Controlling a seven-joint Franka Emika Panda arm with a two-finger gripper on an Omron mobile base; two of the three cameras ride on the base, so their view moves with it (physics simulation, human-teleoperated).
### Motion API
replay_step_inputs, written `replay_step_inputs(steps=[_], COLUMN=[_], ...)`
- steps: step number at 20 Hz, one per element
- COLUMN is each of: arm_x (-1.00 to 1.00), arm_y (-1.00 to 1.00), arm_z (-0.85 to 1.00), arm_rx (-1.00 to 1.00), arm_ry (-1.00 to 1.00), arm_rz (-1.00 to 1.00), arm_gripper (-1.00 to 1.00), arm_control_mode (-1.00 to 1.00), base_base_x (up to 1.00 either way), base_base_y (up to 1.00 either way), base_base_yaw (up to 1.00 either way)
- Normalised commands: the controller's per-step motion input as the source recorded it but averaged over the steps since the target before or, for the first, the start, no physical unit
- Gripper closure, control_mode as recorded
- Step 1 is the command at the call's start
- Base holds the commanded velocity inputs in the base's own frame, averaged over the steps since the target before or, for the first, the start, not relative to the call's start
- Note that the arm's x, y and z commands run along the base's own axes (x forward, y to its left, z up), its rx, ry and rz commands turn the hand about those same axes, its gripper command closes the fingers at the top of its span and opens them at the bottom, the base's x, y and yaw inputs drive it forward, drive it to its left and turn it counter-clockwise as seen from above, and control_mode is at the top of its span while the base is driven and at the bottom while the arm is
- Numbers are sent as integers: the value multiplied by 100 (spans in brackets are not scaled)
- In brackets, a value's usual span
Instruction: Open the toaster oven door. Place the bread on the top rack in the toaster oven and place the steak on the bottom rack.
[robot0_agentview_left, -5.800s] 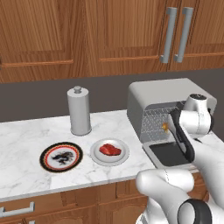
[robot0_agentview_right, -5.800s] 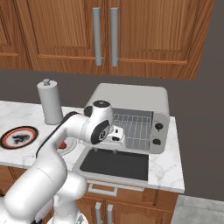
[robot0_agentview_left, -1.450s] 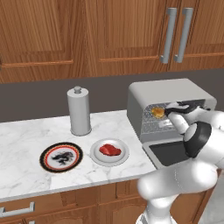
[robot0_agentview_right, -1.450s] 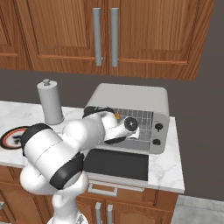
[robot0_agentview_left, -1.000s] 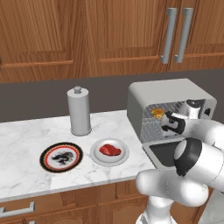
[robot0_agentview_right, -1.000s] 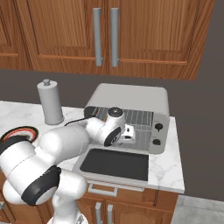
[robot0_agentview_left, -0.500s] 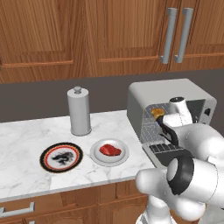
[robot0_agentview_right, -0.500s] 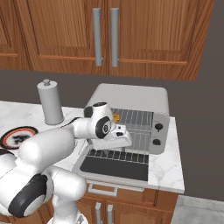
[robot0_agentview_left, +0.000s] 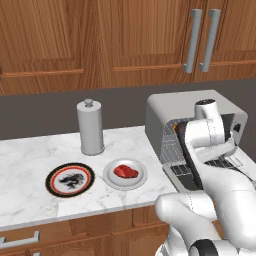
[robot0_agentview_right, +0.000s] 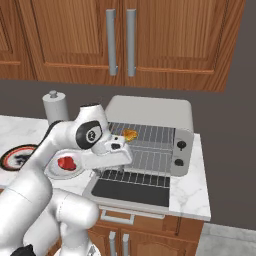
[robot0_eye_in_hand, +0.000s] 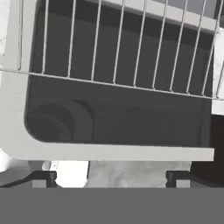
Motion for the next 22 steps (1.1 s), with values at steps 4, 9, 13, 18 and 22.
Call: replay_step_inputs(steps=[4, 9, 13, 18, 22], arm_x=[-78, -8, 0, 30, 59], arm_y=[100, 100, 100, 96, 38], arm_z=[15, 34, 41, -1, -8], arm_rx=[0, 0, 0, 0, 0], arm_ry=[4, 3, 4, 8, 8], arm_rz=[11, 15, 15, 7, 5], arm_gripper=[-100, -100, -100, -100, -100], arm_control_mode=[-100, -100, -100, -100, -100], base_base_x=[0, 0, 0, 0, 0], base_base_y=[0, 0, 0, 0, 0], base_base_yaw=[0, 0, 0, 0, 0])
